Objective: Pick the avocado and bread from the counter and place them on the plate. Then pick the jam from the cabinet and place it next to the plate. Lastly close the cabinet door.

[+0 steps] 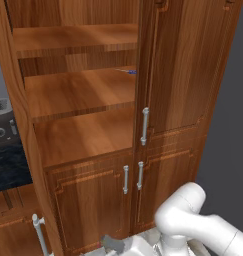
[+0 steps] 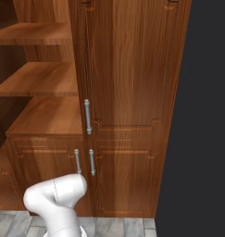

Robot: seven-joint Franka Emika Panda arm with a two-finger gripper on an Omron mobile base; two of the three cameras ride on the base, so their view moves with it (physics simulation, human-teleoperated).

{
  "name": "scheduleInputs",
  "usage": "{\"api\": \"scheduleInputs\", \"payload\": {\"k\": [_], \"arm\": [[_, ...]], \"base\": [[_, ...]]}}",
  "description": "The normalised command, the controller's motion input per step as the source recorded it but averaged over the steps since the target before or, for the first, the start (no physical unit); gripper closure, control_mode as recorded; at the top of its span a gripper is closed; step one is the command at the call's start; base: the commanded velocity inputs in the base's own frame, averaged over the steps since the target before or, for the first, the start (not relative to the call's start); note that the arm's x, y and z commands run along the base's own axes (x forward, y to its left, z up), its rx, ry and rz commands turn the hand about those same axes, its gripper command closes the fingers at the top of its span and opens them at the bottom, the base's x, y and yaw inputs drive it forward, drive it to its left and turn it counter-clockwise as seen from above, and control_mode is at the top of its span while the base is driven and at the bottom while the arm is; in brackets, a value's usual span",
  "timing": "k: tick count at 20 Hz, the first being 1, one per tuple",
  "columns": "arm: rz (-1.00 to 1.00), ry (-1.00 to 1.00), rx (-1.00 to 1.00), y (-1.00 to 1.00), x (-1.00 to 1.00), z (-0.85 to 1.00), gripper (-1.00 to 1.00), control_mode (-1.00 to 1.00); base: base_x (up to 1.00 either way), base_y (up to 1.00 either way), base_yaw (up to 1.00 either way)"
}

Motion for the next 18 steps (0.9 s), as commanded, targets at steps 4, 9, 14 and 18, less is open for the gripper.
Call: {"api": "scheduleInputs", "payload": {"k": [4, 9, 14, 18], "arm": [[-0.25, 0.25, 0.0, 0.7, 0.0, -0.43, -1.0, -1.0], [-0.28, 0.2, 0.0, 0.52, 0.06, -0.29, -1.0, -1.0], [-0.37, 0.14, 0.0, 0.46, 0.16, -0.25, -1.0, -1.0], [-0.42, 0.07, -0.02, 0.5, 0.26, -0.24, -1.0, -1.0]], "base": [[0.0, 0.0, 0.0], [0.0, 0.0, 0.0], [0.0, 0.0, 0.0], [0.0, 0.0, 0.0]]}}
